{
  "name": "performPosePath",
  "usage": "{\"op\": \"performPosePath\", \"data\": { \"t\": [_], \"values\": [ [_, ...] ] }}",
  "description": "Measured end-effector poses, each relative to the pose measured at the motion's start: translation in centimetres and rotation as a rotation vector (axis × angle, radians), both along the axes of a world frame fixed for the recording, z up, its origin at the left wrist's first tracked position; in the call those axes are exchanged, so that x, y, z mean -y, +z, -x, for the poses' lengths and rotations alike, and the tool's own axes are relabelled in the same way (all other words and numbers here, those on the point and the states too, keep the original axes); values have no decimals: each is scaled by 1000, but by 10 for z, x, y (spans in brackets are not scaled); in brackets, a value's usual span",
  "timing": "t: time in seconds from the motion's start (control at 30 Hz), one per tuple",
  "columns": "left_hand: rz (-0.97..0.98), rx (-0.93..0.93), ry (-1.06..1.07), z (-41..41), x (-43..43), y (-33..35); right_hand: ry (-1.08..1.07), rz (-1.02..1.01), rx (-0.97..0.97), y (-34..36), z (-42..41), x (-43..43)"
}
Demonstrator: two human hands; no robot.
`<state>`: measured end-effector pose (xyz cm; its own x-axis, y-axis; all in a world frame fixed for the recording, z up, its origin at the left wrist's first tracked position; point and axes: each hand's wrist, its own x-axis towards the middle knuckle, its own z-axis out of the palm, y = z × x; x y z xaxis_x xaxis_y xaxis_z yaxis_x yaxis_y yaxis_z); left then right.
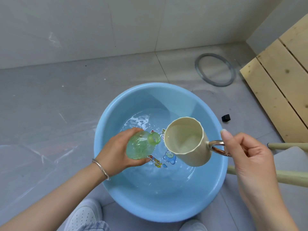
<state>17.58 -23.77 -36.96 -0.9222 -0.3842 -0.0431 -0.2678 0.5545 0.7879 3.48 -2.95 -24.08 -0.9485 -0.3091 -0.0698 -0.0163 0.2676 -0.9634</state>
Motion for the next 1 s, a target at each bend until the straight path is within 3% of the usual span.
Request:
{"op": "performPosePath", "data": {
  "t": [0.7, 1.0],
  "values": [
    [32, -40, -20, 1, -6, 0, 96, -281, -205, 34, -17, 13],
    [23, -46, -6, 0, -6, -2, 93, -308, -177, 44, -19, 17]
  ]
}}
